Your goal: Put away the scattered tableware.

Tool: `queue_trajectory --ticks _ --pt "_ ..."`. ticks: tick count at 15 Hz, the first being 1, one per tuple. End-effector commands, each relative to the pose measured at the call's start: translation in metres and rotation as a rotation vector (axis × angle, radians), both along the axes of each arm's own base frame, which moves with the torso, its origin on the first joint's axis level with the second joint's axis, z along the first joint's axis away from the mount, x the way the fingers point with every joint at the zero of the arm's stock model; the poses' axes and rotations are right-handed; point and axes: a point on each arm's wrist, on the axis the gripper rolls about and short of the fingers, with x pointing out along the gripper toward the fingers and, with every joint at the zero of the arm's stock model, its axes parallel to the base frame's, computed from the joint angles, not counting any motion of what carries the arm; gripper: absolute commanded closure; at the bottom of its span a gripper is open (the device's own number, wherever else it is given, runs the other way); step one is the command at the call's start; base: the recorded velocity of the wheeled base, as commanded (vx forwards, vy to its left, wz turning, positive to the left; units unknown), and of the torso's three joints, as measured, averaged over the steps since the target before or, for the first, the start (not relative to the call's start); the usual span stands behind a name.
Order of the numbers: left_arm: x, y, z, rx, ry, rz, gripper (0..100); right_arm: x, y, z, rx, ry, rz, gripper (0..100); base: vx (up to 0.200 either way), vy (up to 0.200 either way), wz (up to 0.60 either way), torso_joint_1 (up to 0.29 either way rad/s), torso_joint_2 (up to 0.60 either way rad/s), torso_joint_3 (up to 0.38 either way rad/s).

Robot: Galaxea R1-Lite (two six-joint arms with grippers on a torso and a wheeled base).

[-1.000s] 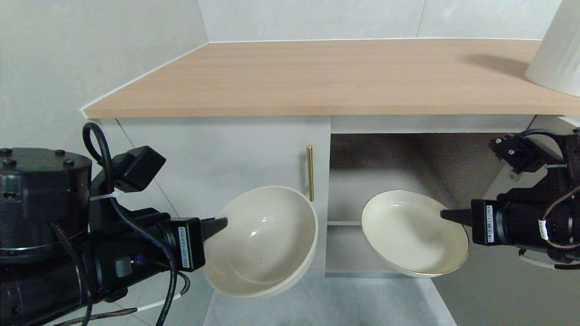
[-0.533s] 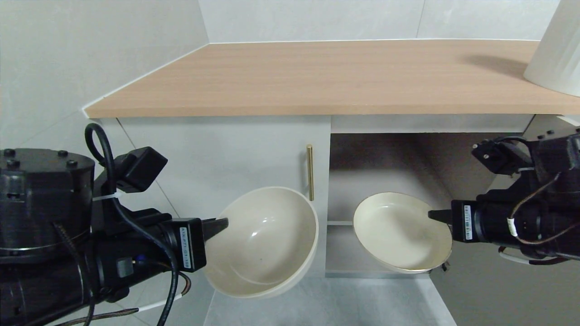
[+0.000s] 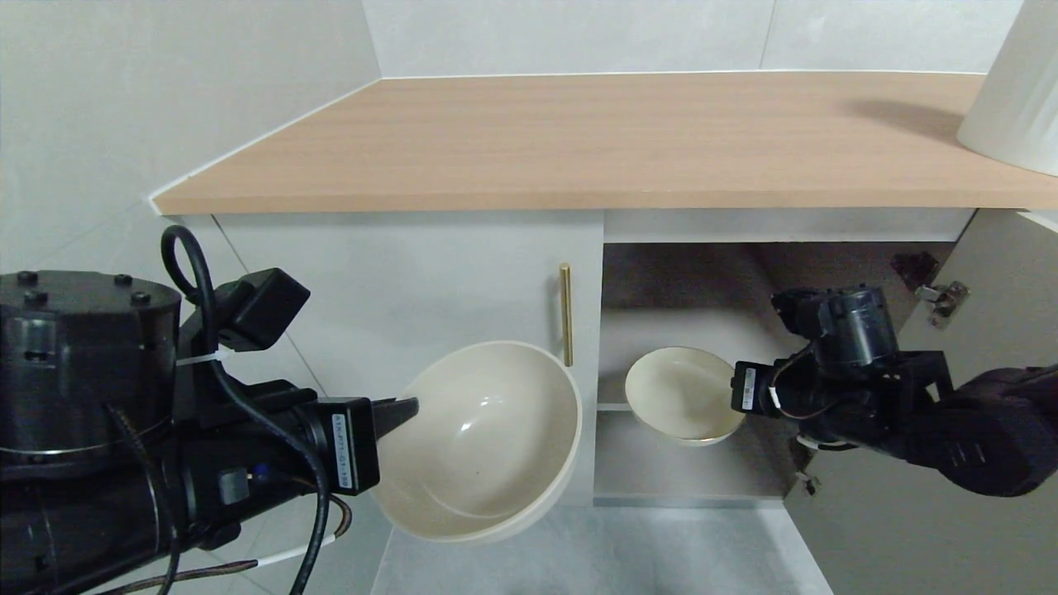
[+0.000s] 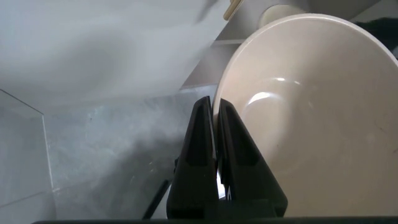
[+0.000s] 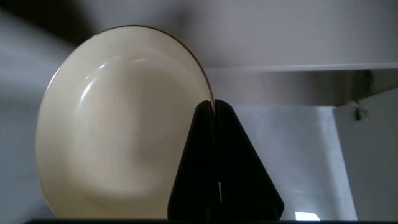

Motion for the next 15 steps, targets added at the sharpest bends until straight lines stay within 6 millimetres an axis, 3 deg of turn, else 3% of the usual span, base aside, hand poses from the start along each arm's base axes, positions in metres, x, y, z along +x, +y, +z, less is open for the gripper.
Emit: queue_trajectory --ticks 1,6,15 --pt "0.001 0.0 0.0 0.001 0.002 0.0 100 0.027 -0.008 -0.041 -0.035 0.064 -0.066 100 0.0 0.0 0.0 0.0 0.0 0.0" --pt "0.005 -0.003 0.002 -0.004 -0.004 -0.001 100 0.077 -0.017 -0.078 -0.058 0.0 -0.216 100 0.0 0.0 0.0 0.0 0.0 0.0" --pt "0.009 -0.007 0.0 0.04 -0.013 -0.019 100 0.108 -0.028 -0.089 -0.049 -0.043 -0.344 100 0.0 0.0 0.0 0.0 0.0 0.0"
